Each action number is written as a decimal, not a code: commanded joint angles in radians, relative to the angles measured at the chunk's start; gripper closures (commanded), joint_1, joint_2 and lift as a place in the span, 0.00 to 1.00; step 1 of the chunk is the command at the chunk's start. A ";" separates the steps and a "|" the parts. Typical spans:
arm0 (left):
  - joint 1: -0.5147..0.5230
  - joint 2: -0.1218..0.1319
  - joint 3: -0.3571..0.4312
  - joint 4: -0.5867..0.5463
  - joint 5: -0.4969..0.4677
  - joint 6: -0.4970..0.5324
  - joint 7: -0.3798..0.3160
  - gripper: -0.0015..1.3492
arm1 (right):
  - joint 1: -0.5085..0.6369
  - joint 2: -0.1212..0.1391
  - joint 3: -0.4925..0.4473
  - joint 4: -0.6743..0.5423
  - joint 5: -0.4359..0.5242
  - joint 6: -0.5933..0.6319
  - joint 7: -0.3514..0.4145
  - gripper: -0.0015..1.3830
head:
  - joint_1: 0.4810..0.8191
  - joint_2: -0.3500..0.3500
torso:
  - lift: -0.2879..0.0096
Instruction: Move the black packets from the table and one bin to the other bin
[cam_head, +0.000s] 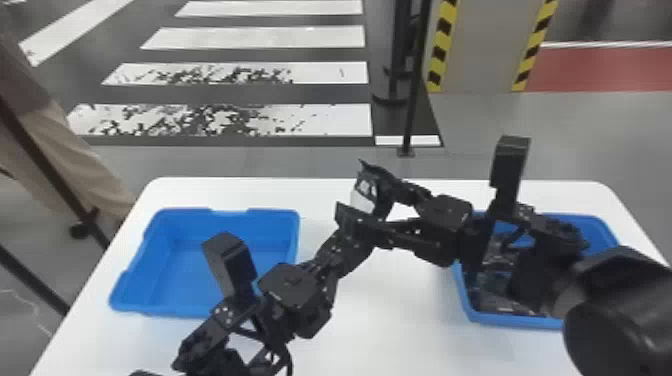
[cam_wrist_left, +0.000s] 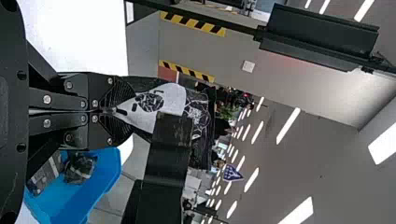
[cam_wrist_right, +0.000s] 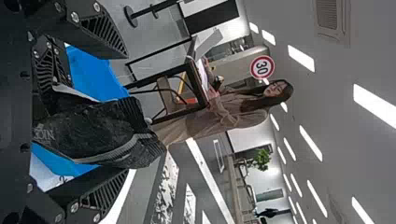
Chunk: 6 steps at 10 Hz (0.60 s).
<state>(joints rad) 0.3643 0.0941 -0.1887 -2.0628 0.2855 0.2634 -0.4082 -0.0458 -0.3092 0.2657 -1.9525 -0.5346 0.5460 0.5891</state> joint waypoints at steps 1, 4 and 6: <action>0.001 -0.001 0.003 0.000 0.002 -0.001 0.000 0.90 | -0.040 -0.005 0.033 0.022 0.030 -0.004 -0.005 0.50 | 0.63 0.56 | 0.60; 0.006 -0.002 0.017 0.000 -0.002 0.021 0.000 0.90 | -0.040 -0.010 0.069 -0.032 0.048 0.038 -0.031 0.83 | 0.63 0.59 | 0.60; 0.009 -0.004 0.021 0.002 -0.004 0.014 0.000 0.90 | -0.035 -0.010 0.069 -0.049 0.068 0.058 -0.040 0.84 | 0.63 0.62 | 0.60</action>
<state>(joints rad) 0.3729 0.0907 -0.1677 -2.0615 0.2817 0.2801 -0.4082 -0.0816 -0.3190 0.3348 -1.9994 -0.4696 0.6001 0.5488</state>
